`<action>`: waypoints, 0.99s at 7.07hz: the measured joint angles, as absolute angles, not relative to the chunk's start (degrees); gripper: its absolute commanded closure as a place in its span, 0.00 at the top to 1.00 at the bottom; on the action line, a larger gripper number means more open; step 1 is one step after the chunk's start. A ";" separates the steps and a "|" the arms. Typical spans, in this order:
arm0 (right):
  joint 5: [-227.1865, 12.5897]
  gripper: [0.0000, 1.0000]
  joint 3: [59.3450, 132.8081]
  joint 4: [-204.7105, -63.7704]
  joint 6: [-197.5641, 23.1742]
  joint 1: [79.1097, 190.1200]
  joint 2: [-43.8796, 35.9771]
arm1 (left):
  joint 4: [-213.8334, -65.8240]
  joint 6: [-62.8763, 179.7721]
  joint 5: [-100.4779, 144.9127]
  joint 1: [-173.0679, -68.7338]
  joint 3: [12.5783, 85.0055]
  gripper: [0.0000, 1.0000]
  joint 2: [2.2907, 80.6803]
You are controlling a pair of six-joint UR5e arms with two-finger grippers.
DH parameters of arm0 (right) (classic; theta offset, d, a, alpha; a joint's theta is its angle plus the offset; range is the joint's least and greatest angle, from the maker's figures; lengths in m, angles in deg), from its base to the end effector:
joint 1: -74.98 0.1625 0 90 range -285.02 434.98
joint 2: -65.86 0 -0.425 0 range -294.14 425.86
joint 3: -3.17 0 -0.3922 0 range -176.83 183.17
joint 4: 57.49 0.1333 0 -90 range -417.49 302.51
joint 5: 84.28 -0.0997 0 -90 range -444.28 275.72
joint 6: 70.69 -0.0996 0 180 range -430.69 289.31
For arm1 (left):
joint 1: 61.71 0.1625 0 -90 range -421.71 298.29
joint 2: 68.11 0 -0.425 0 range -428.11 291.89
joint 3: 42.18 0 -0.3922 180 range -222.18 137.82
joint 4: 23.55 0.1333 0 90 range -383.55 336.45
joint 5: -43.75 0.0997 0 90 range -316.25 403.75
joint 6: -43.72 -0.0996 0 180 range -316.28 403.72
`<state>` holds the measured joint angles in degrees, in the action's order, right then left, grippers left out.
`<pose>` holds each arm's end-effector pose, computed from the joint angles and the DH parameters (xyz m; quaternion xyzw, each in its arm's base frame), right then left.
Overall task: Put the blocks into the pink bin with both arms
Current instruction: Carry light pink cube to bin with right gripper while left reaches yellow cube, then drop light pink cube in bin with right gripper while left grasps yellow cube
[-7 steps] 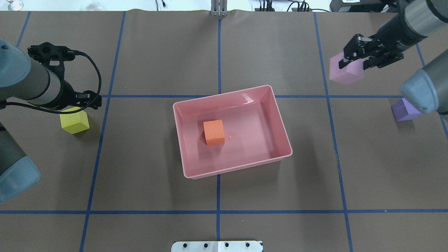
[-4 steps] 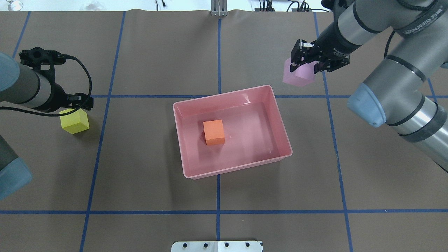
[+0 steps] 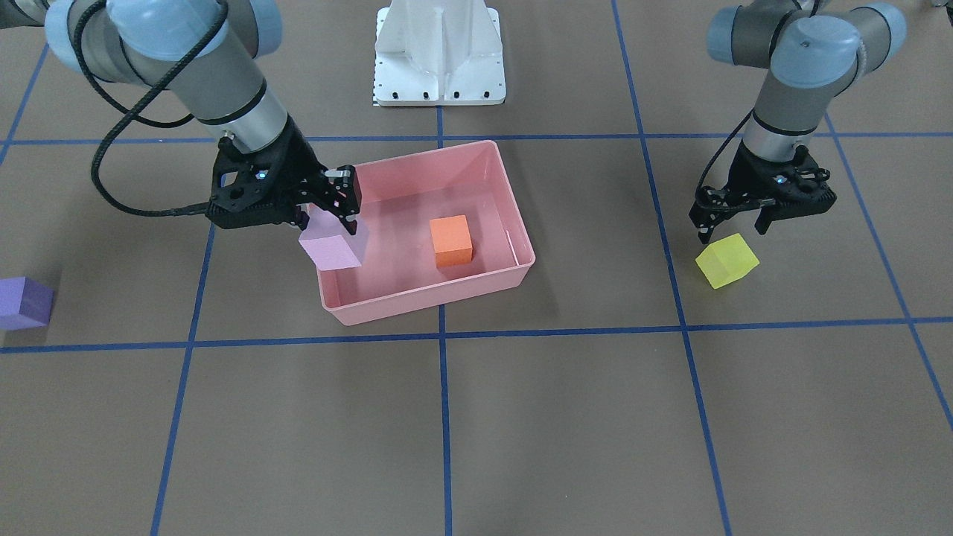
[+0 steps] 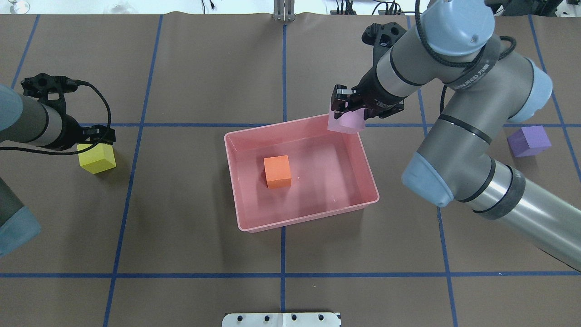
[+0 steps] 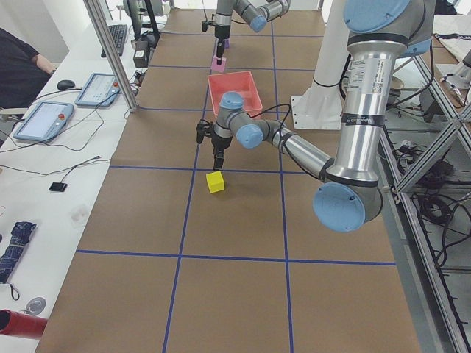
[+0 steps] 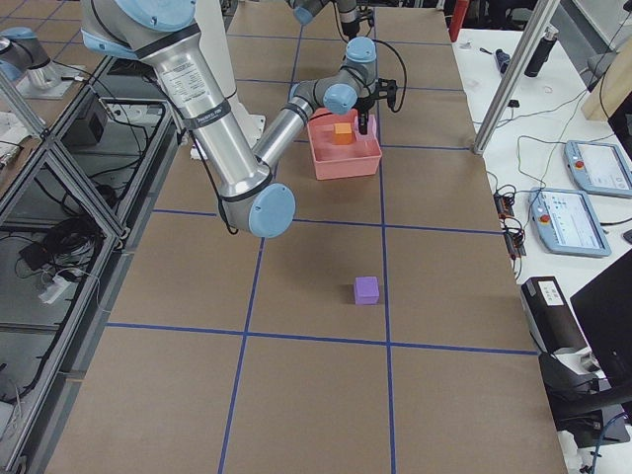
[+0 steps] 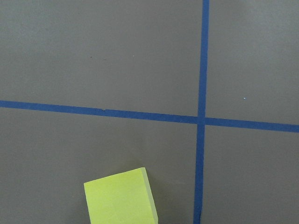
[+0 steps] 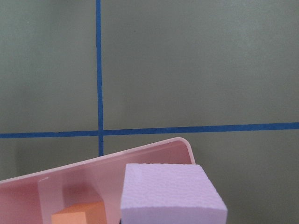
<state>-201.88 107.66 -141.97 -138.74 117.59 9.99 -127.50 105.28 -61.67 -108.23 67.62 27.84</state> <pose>-0.4029 -0.4891 0.1909 0.0564 -0.4871 0.0483 0.8702 0.2909 -0.4620 0.4250 0.1046 0.3438 -0.1015 0.9277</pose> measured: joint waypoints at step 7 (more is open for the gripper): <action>-195.91 0.13 104.47 -141.96 -141.50 111.86 13.53 | -133.81 109.48 -61.59 -108.11 59.77 1.00 27.62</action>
